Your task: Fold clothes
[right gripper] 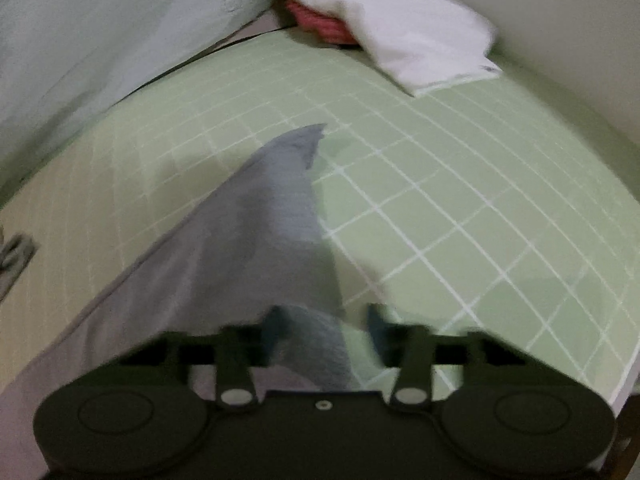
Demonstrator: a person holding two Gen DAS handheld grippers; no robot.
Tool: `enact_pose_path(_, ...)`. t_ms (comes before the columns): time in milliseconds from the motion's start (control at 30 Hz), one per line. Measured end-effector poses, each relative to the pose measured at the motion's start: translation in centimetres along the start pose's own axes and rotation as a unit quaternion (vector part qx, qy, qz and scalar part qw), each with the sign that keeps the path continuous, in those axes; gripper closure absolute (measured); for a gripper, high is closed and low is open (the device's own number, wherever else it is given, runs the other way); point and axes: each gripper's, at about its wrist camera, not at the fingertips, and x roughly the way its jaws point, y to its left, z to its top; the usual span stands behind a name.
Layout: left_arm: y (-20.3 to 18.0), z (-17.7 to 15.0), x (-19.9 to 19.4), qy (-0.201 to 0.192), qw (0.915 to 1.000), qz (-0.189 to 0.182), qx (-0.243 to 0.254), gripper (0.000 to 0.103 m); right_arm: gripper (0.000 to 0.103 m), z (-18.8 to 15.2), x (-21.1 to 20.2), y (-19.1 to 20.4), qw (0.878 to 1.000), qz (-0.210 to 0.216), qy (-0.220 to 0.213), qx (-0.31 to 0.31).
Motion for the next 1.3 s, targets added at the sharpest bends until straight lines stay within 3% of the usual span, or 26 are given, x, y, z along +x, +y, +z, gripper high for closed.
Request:
enact_pose_path(33, 0.2, 0.0, 0.0, 0.001, 1.0000, 0.002, -0.003, 0.015, 0.099, 0.1, 0.0, 0.2, 1.000, 0.002, 0.000, -0.004)
enact_pose_path(167, 1.2, 0.4, -0.3, 0.002, 0.9999, -0.004, -0.014, 0.014, 0.100, 0.5, -1.3, 3.2, 0.998, -0.008, -0.031, -0.059)
enact_pose_path(333, 2.3, 1.0, -0.5, 0.005, 0.9999, -0.009, -0.011, 0.014, 0.100, -1.0, -3.6, 10.7, 0.978, 0.012, -0.086, -0.191)
enact_pose_path(400, 2.6, 1.3, -0.4, 0.008, 0.9999, -0.011, -0.006, 0.014, 0.100, -2.8, -3.7, 13.9, 0.967, 0.040, -0.085, -0.237)
enact_pose_path(500, 3.0, 1.9, -0.2, 0.011, 0.9998, -0.015, 0.008, 0.014, 0.099, -5.8, -2.9, 17.6, 0.957, 0.085, -0.046, -0.272)
enact_pose_path(533, 3.1, 2.0, -0.1, 0.011, 0.9997, -0.017, 0.013, 0.014, 0.094, -6.7, -2.8, 18.4, 0.956, 0.094, -0.037, -0.274)
enact_pose_path(567, 3.1, 2.1, -0.1, 0.008, 0.9996, -0.018, 0.022, 0.014, 0.090, -7.2, -3.1, 18.7, 0.957, 0.098, -0.035, -0.272)
enact_pose_path(633, 3.1, 2.2, -0.1, 0.005, 0.9992, -0.019, 0.035, 0.014, 0.068, -8.1, -4.0, 18.9, 0.958, 0.103, -0.040, -0.265)
enact_pose_path(767, 3.2, 2.0, 0.5, 0.010, 0.9986, -0.020, 0.047, 0.013, 0.062, -8.3, -6.3, 16.7, 0.971, 0.075, -0.069, -0.216)
enact_pose_path(900, 3.0, 1.6, 1.1, 0.024, 0.9982, -0.022, 0.051, 0.013, 0.046, -7.0, -6.7, 11.8, 0.990, 0.029, -0.087, -0.107)
enact_pose_path(933, 2.8, 1.5, 1.3, 0.028, 0.9981, -0.023, 0.051, 0.013, 0.041, -6.5, -6.6, 10.6, 0.993, 0.018, -0.089, -0.078)
enact_pose_path(1000, 2.6, 1.6, 1.6, 0.033, 0.9980, -0.024, 0.047, 0.013, 0.039, -5.7, -5.7, 8.6, 0.996, 0.006, -0.082, -0.032)
enact_pose_path(1100, 2.5, 1.8, 2.0, 0.037, 0.9985, -0.026, 0.030, 0.012, 0.033, -4.5, -4.2, 6.8, 0.998, 0.011, -0.067, -0.015)
enact_pose_path(1233, 2.5, 2.1, 2.5, 0.039, 0.9989, -0.027, -0.002, 0.007, 0.035, -3.2, -1.6, 6.4, 0.998, 0.024, -0.037, -0.040)
enact_pose_path(1267, 2.5, 2.2, 2.6, 0.039, 0.9988, -0.027, -0.011, 0.006, 0.044, -2.9, -1.0, 6.4, 0.998, 0.034, -0.027, -0.044)
enact_pose_path(1300, 2.5, 2.3, 2.8, 0.040, 0.9986, -0.028, -0.019, 0.006, 0.062, -2.7, -0.6, 6.4, 0.998, 0.045, -0.016, -0.049)
